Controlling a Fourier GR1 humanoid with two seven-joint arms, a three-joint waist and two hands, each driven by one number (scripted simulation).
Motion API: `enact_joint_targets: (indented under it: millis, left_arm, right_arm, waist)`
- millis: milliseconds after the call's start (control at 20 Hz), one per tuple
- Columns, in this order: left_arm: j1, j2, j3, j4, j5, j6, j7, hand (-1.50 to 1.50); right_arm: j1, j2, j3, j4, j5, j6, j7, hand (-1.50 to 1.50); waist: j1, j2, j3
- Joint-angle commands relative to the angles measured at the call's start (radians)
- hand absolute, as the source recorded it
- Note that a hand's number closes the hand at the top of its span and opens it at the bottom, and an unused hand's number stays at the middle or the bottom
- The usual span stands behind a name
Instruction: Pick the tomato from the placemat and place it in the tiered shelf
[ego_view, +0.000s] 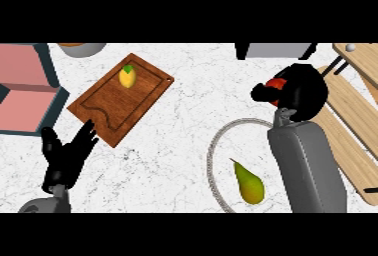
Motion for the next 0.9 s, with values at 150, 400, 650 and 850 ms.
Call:
enact_joint_targets:
  millis: [150, 400, 650, 850]
  left_arm:
    - [-0.013, 0.005, 0.010, -0.008, 0.018, -0.009, 0.028, 0.00]
    - [0.028, 0.005, 0.003, -0.010, 0.004, -0.013, 0.001, 0.00]
    - [0.000, -0.023, -0.001, -0.011, -0.004, 0.019, 0.005, 0.00]
    - [0.023, -0.017, 0.006, -0.023, 0.005, 0.009, 0.011, 0.00]
  right_arm:
    - [-0.228, 0.007, 0.051, -0.124, 0.307, 0.194, 0.397, 1.50]
    - [-0.359, 0.007, -0.028, -0.155, 0.389, 0.375, 0.413, 1.50]
    - [-0.477, 0.006, -0.138, -0.225, 0.443, 0.480, 0.371, 1.50]
    - [-0.525, -0.069, -0.238, -0.256, 0.457, 0.544, 0.270, 1.50]
  waist:
    - [-0.004, -0.006, 0.001]
    - [0.000, -0.002, 0.003]
    - [-0.012, 0.000, 0.004]
    - [-0.008, 0.005, 0.005]
